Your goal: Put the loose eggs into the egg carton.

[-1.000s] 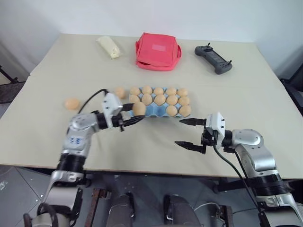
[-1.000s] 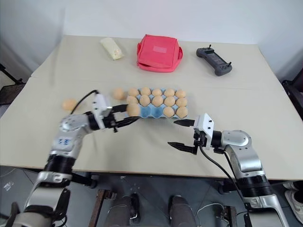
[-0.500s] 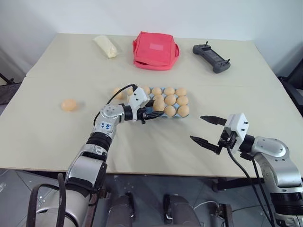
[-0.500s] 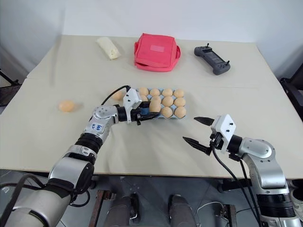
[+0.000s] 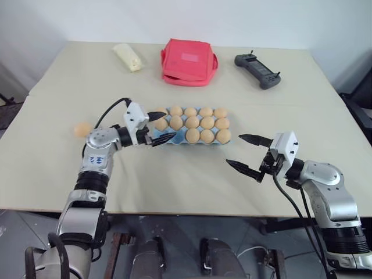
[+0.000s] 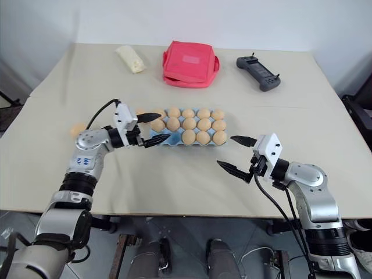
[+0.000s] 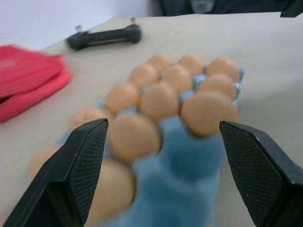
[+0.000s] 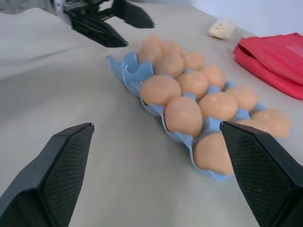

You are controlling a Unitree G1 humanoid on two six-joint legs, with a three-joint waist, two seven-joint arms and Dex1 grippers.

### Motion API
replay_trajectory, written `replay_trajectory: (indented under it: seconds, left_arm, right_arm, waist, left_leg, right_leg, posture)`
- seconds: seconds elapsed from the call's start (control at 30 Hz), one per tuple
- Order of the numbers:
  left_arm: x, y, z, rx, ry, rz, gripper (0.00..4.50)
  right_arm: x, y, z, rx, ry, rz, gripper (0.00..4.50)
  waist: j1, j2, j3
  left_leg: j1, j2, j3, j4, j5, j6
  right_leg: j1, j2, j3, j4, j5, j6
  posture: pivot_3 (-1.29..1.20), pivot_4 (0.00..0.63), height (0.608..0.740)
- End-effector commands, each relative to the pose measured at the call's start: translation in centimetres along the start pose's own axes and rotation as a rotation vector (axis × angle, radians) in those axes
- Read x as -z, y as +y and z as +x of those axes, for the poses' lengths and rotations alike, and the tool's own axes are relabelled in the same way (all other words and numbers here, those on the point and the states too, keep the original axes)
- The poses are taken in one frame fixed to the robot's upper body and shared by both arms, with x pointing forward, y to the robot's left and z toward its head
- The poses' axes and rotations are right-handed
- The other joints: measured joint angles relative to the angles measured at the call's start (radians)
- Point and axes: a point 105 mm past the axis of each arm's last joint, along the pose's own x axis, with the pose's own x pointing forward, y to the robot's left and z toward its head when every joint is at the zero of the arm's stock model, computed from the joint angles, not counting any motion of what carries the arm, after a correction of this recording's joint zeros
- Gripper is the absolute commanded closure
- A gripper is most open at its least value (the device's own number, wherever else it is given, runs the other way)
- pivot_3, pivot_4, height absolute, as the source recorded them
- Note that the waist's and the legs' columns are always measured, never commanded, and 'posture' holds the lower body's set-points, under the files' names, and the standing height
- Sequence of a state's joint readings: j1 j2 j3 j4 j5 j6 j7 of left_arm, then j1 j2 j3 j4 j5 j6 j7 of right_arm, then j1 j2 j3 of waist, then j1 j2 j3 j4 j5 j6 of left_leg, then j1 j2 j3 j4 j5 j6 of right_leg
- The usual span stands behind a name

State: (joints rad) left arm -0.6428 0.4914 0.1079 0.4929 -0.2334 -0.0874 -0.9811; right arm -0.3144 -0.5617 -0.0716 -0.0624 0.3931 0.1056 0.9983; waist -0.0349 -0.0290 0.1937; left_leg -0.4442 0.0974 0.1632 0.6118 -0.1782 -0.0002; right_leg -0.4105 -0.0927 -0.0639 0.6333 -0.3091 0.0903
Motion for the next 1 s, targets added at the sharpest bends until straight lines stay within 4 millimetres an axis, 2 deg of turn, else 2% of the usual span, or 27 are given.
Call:
replay_trajectory:
  seconds: [0.03, 0.07, 0.2, 0.3, 0.4, 0.53, 0.6, 0.83, 1.0]
  left_arm:
    - [-0.5, 0.8, -5.4, -0.16, 0.014, 0.003, 0.03]
    - [-0.3, 0.7, -6.3, -0.185, 0.027, -0.003, 0.03]
    - [1.7, 0.4, -11.8, -0.389, 0.096, -0.059, 0.03]
    - [2.3, 0.2, -14.0, -0.508, 0.107, -0.094, 0.03]
    - [2.8, 0.1, -14.8, -0.566, 0.113, -0.111, 0.03]
    - [3.0, 0.3, -13.7, -0.576, 0.111, -0.114, 0.03]
    - [2.7, 1.3, -12.5, -0.589, 0.087, -0.133, 0.03]
    - [-0.1, 6.1, -5.2, -0.58, -0.036, -0.194, 0.03]
    - [-0.7, 9.2, -0.9, -0.593, 0.005, -0.238, 0.03]
  right_arm:
    - [-0.5, -0.2, 0.3, -0.018, -0.051, -0.032, 0.0]
    - [-0.4, -0.2, 0.4, -0.022, -0.057, -0.035, 0.0]
    - [-0.4, 0.2, 1.2, -0.056, -0.079, -0.038, 0.0]
    - [-0.4, 0.2, 1.5, -0.064, -0.082, -0.036, 0.0]
    - [-0.2, 0.2, 1.6, -0.071, -0.079, -0.033, 0.0]
    - [-0.1, 0.2, 1.8, -0.082, -0.074, -0.033, 0.0]
    - [0.0, 0.2, 1.9, -0.085, -0.073, -0.034, 0.0]
    - [-0.3, 0.1, 2.0, -0.082, -0.081, -0.039, 0.0]
    - [-0.8, 0.0, 2.1, -0.077, -0.095, -0.051, 0.0]
  waist:
    - [-0.006, 0.0, 0.0]
    - [-0.006, 0.0, 0.0]
    - [0.0, 0.0, 0.0]
    - [0.006, 0.0, 0.0]
    - [0.007, 0.0, 0.0]
    - [0.005, 0.0, 0.0]
    - [0.006, 0.0, 0.0]
    - [0.008, -0.001, 0.0]
    - [0.004, -0.001, 0.0]
  left_leg:
    - [0.001, 0.001, 0.001, 0.0, -0.001, 0.0]
    - [0.001, 0.001, 0.001, 0.0, -0.001, 0.0]
    - [0.001, 0.003, 0.001, 0.0, -0.004, -0.004]
    - [0.001, 0.004, 0.002, 0.0, -0.004, -0.004]
    - [0.0, 0.005, 0.003, -0.007, -0.004, -0.004]
    - [0.001, 0.004, 0.01, -0.012, -0.004, -0.004]
    - [0.001, 0.004, 0.011, -0.012, -0.004, -0.004]
    - [0.001, 0.003, 0.011, -0.009, -0.002, -0.005]
    - [0.001, 0.003, 0.014, -0.003, -0.002, -0.001]
  right_leg:
    - [0.0, 0.0, 0.0, 0.0, 0.0, 0.0]
    - [0.0, -0.001, -0.001, 0.0, 0.0, 0.0]
    - [-0.001, -0.004, -0.001, 0.001, 0.0, 0.0]
    - [-0.001, -0.008, -0.001, -0.001, 0.002, -0.002]
    - [-0.001, -0.009, 0.0, -0.011, 0.005, -0.011]
    - [-0.003, -0.008, 0.003, -0.015, 0.007, -0.013]
    - [-0.004, -0.007, 0.004, -0.015, 0.008, -0.012]
    - [-0.004, -0.002, -0.002, -0.013, 0.012, -0.004]
    - [-0.004, -0.002, -0.009, -0.01, 0.012, -0.003]
  posture:
    - [0.0, 0.15, 0.74]
    - [0.0, 0.15, 0.74]
    - [0.0, 0.15, 0.74]
    - [0.0, 0.15, 0.74]
    - [0.0, 0.15, 0.74]
    - [0.0, 0.15, 0.74]
    - [0.0, 0.15, 0.74]
    - [0.0, 0.15, 0.74]
    - [0.0, 0.15, 0.74]
